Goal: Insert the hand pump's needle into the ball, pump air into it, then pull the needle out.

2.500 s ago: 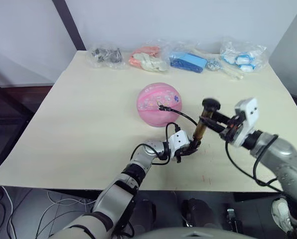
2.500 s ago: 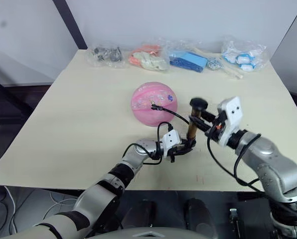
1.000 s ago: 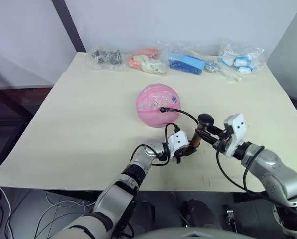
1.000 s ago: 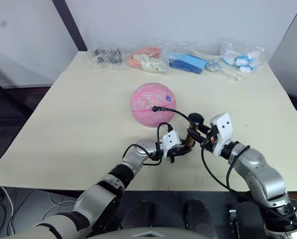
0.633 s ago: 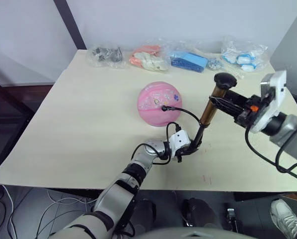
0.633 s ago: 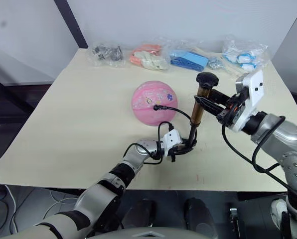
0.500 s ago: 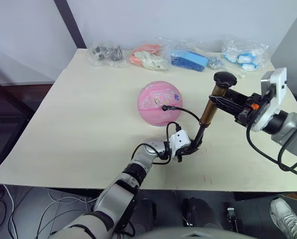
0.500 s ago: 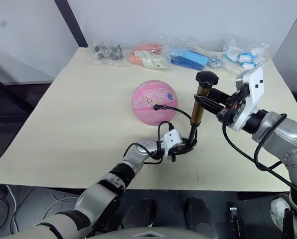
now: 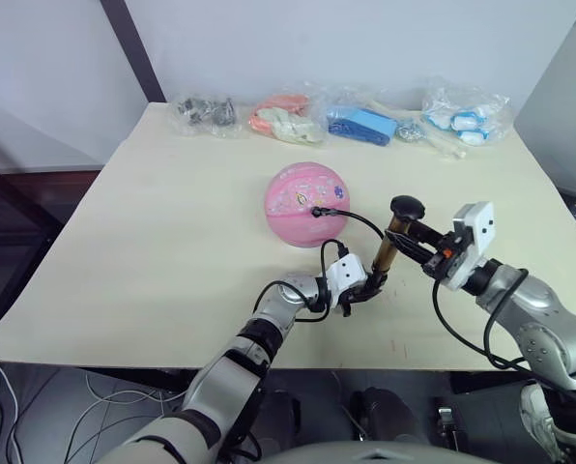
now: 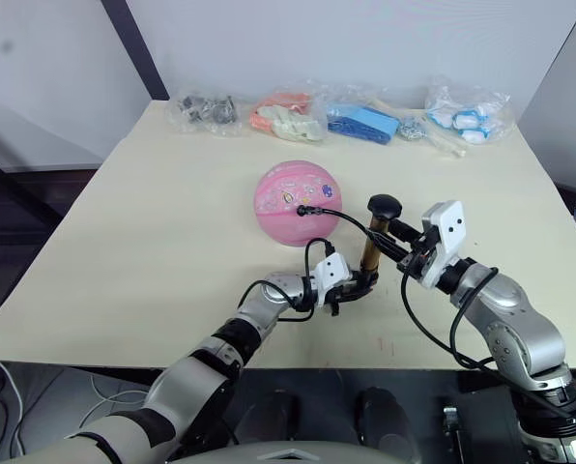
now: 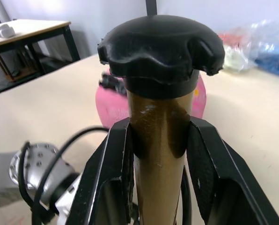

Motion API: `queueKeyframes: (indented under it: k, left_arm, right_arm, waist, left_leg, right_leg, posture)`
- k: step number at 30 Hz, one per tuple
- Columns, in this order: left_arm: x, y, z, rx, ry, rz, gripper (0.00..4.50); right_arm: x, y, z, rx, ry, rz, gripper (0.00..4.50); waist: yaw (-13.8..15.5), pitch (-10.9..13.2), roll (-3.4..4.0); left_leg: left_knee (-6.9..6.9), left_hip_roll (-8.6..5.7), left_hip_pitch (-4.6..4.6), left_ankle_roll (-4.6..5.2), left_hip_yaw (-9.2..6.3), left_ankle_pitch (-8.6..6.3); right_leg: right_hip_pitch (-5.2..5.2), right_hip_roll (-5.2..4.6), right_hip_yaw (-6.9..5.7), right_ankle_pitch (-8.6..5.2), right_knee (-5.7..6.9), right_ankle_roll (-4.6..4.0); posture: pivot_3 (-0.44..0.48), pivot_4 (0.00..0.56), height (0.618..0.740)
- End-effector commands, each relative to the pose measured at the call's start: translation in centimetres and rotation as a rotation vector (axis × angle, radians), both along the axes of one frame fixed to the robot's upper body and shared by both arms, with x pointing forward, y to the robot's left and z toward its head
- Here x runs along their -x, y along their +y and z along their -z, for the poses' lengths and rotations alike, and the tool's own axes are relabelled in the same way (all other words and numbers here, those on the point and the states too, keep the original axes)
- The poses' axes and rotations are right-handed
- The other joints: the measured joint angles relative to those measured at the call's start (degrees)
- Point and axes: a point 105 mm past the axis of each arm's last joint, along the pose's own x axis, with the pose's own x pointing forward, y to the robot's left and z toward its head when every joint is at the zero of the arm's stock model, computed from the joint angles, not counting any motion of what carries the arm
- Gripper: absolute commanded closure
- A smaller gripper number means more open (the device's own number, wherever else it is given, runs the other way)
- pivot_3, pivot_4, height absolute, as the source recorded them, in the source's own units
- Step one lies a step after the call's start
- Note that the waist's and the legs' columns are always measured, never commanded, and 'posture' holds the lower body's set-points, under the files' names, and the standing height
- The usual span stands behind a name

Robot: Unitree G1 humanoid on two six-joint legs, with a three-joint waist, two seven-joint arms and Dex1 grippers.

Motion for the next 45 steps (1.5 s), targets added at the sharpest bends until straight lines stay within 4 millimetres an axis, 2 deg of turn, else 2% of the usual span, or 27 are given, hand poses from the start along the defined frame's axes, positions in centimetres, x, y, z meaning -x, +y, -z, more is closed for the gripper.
queueKeyframes:
  k: [1, 4, 6, 7, 8, 12, 14, 15, 17, 22, 24, 26, 28, 32, 34, 36, 39, 41, 43, 45]
  left_arm:
    - [2.2, 3.5, 5.4, -0.169, 0.167, -0.039, 3.38]
    - [2.1, 3.3, 5.1, -0.166, 0.164, -0.037, 3.38]
    - [2.0, 3.2, 5.1, -0.165, 0.161, -0.036, 3.38]
    - [1.9, 3.1, 5.0, -0.164, 0.160, -0.036, 3.38]
    - [1.9, 3.1, 5.0, -0.163, 0.160, -0.036, 3.38]
    - [2.0, 3.2, 5.0, -0.164, 0.162, -0.032, 3.38]
    - [2.1, 3.3, 5.0, -0.164, 0.164, -0.030, 3.38]
    - [2.1, 3.3, 5.0, -0.164, 0.164, -0.030, 3.38]
    - [2.1, 3.2, 5.1, -0.163, 0.165, -0.028, 3.38]
    - [2.1, 3.1, 5.0, -0.157, 0.167, -0.027, 3.38]
    - [2.2, 3.0, 5.0, -0.154, 0.167, -0.025, 3.38]
    - [2.3, 3.0, 5.0, -0.153, 0.168, -0.024, 3.38]
    - [2.3, 3.0, 5.0, -0.153, 0.169, -0.022, 3.38]
    - [2.3, 2.9, 4.9, -0.153, 0.168, -0.021, 3.38]
    - [2.2, 2.9, 4.9, -0.153, 0.166, -0.021, 3.38]
    - [2.1, 2.9, 4.8, -0.152, 0.166, -0.024, 3.38]
    - [2.0, 3.0, 4.7, -0.152, 0.166, -0.034, 3.38]
    - [1.9, 3.1, 4.7, -0.152, 0.166, -0.038, 3.38]
    - [1.8, 3.3, 4.7, -0.153, 0.166, -0.043, 3.38]
    - [1.8, 3.4, 4.7, -0.154, 0.165, -0.047, 3.38]
  right_arm:
    - [2.1, 0.6, 10.9, 0.121, 0.307, 0.004, 3.44]
    - [2.0, 0.7, 11.2, 0.124, 0.293, 0.005, 3.44]
    - [1.7, 0.5, 10.3, 0.132, 0.254, 0.007, 3.44]
    - [1.4, 0.4, 9.2, 0.125, 0.221, 0.009, 3.44]
    - [1.1, 0.4, 7.6, 0.107, 0.178, 0.011, 3.44]
    - [0.7, 0.4, -1.9, 0.042, -0.056, -0.009, 3.44]
    - [1.0, 0.3, -5.4, 0.038, -0.136, -0.015, 3.44]
    - [1.1, 0.2, -6.7, 0.037, -0.165, -0.022, 3.44]
    - [1.6, 0.1, -9.7, 0.029, -0.202, -0.034, 3.44]
    - [2.6, -0.3, -13.6, 0.026, -0.229, -0.051, 3.44]
    - [2.9, -0.2, -14.2, 0.024, -0.225, -0.054, 3.44]
    - [2.7, 0.0, -13.2, 0.032, -0.193, -0.053, 3.44]
    - [2.2, 0.5, -10.6, 0.089, -0.127, -0.047, 3.44]
    - [1.2, 0.9, -5.2, 0.085, 0.008, -0.029, 3.44]
    - [0.8, 1.0, -1.1, 0.107, 0.092, -0.015, 3.44]
    - [0.9, 1.3, 1.7, 0.106, 0.153, -0.020, 3.44]
    - [1.9, 2.1, 7.8, 0.136, 0.287, -0.048, 3.44]
    - [2.8, 2.2, 10.5, 0.161, 0.334, -0.063, 3.44]
    - [3.1, 2.0, 11.8, 0.164, 0.349, -0.061, 3.44]
    - [3.1, 1.8, 11.8, 0.162, 0.337, -0.065, 3.44]
  waist:
    - [-0.02, -0.36, -0.27]
    - [-0.16, -0.45, -0.25]
    - [-0.17, -0.49, -0.26]
    - [-0.17, -0.49, -0.24]
    - [-0.16, -0.47, -0.21]
    - [-0.12, -0.37, -0.08]
    - [-0.04, -0.30, -0.03]
    - [0.02, 0.28, 0.47]
    - [0.19, 0.46, 0.54]
    - [0.30, 0.49, 0.53]
    - [0.31, 0.52, 0.50]
    - [0.32, 0.53, 0.50]
    - [0.31, 0.50, 0.49]
    - [0.30, 0.32, 0.31]
    - [0.24, 0.18, 0.28]
    - [0.06, -0.09, 0.19]
    - [-0.04, -0.49, 0.05]
    - [-0.11, -0.67, -0.13]
    - [-0.28, -0.81, -0.20]
    - [-0.48, -0.84, -0.20]
  left_leg:
    - [-0.04, -0.01, 0.02, 0.00, -0.01, 0.00]
    - [-0.08, 0.00, 0.09, -0.01, 0.03, 0.00]
    - [-0.08, 0.03, 0.13, 0.00, -0.01, 0.00]
    - [-0.08, 0.04, 0.13, -0.01, -0.02, 0.00]
    - [-0.08, 0.06, 0.13, -0.01, -0.03, -0.01]
    - [-0.08, 0.05, 0.06, -0.01, -0.02, -0.01]
    - [-0.08, 0.00, 0.02, -0.01, -0.02, -0.01]
    - [-0.08, 0.01, 0.01, -0.01, -0.03, -0.01]
    - [-0.04, -0.16, -0.47, -0.01, 0.02, 0.00]
    - [0.06, -0.22, -0.96, 0.00, -0.10, 0.01]
    - [0.07, -0.21, -1.07, 0.00, -0.06, 0.01]
    - [0.07, -0.21, -1.08, 0.01, -0.04, 0.01]
    - [0.07, -0.23, -1.08, 0.01, -0.01, 0.01]
    - [0.06, -0.25, -1.04, 0.01, -0.02, 0.01]
    - [0.07, -0.25, -0.97, 0.01, 0.01, 0.01]
    - [0.06, -0.24, -0.88, 0.01, 0.05, 0.01]
    - [0.06, -0.17, -0.72, 0.01, 0.01, 0.01]
    - [0.03, -0.12, -0.54, 0.01, -0.01, 0.01]
    - [-0.20, -0.03, 0.21, 0.00, 0.02, -0.02]
    - [-0.21, 0.11, 0.24, 0.00, -0.03, -0.02]
  right_leg:
    - [0.00, 0.01, -0.02, 0.00, 0.00, 0.00]
    - [0.03, 0.02, 0.01, -0.01, 0.00, -0.02]
    - [0.04, 0.06, -0.02, -0.02, 0.00, -0.03]
    - [0.04, 0.06, -0.02, -0.02, 0.00, -0.03]
    - [0.03, 0.06, -0.04, -0.02, 0.00, -0.03]
    - [0.02, 0.03, -0.03, -0.02, 0.00, -0.03]
    - [0.00, 0.01, -0.04, -0.02, -0.01, -0.03]
    - [0.00, 0.01, -0.05, -0.02, -0.02, -0.03]
    - [-0.40, -0.07, 0.01, 0.14, -0.02, 0.24]
    - [-0.80, -0.06, -0.10, 0.16, -0.01, 0.23]
    - [-0.91, -0.10, -0.07, 0.16, -0.01, 0.23]
    - [-0.92, -0.11, -0.05, 0.17, -0.01, 0.23]
    - [-0.92, -0.11, -0.02, 0.17, -0.01, 0.23]
    - [-0.88, -0.04, -0.04, 0.16, -0.02, 0.23]
    - [-0.86, -0.01, -0.01, 0.16, 0.00, 0.24]
    - [-0.79, 0.01, 0.02, 0.16, 0.00, 0.24]
    - [-0.66, 0.07, -0.01, 0.15, 0.01, 0.23]
    - [-0.49, 0.11, -0.04, 0.13, 0.00, 0.20]
    - [0.08, 0.09, -0.04, -0.16, -0.01, -0.22]
    - [0.12, 0.09, -0.07, -0.17, -0.01, -0.24]
  posture:
    - [0.000, 0.150, 0.740]
    - [0.000, 0.150, 0.740]
    - [0.000, 0.150, 0.740]
    - [0.000, 0.150, 0.740]
    - [0.000, 0.150, 0.740]
    - [0.000, 0.150, 0.740]
    - [0.000, 0.150, 0.740]
    - [0.000, 0.150, 0.740]
    - [0.000, 0.150, 0.740]
    - [0.000, 0.150, 0.740]
    - [0.000, 0.150, 0.740]
    - [0.000, 0.150, 0.740]
    - [0.000, 0.150, 0.740]
    - [0.000, 0.150, 0.740]
    - [0.000, 0.150, 0.740]
    - [0.000, 0.150, 0.740]
    - [0.000, 0.150, 0.740]
    - [0.000, 0.150, 0.740]
    - [0.000, 0.150, 0.740]
    - [0.000, 0.150, 0.740]
